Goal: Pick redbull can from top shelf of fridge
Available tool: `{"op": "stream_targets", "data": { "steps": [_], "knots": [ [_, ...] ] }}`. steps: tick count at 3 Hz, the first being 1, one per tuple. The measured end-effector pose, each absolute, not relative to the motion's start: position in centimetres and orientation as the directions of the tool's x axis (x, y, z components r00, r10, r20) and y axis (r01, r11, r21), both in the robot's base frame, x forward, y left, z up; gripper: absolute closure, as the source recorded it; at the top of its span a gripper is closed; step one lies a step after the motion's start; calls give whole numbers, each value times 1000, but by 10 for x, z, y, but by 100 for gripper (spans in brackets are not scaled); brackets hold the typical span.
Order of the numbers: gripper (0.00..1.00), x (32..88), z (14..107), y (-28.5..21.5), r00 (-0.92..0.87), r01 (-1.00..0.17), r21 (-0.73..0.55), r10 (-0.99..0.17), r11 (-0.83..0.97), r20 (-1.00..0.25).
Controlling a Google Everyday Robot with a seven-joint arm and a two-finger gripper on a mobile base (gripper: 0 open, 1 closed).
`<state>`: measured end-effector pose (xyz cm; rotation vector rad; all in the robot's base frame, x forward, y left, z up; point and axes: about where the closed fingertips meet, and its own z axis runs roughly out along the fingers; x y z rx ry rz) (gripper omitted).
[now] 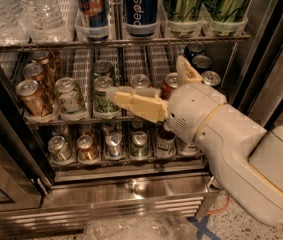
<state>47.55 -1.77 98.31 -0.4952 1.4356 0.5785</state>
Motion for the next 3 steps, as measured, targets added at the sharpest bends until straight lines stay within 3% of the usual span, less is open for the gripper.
{"op": "stream_targets", "data": {
  "steps": [1, 3],
  "knots": [
    [0, 469, 1028, 37, 212, -692, -134, 21, 709, -977],
    [0, 475, 1029, 39, 175, -671, -108, 14, 734, -985]
  ]
}}
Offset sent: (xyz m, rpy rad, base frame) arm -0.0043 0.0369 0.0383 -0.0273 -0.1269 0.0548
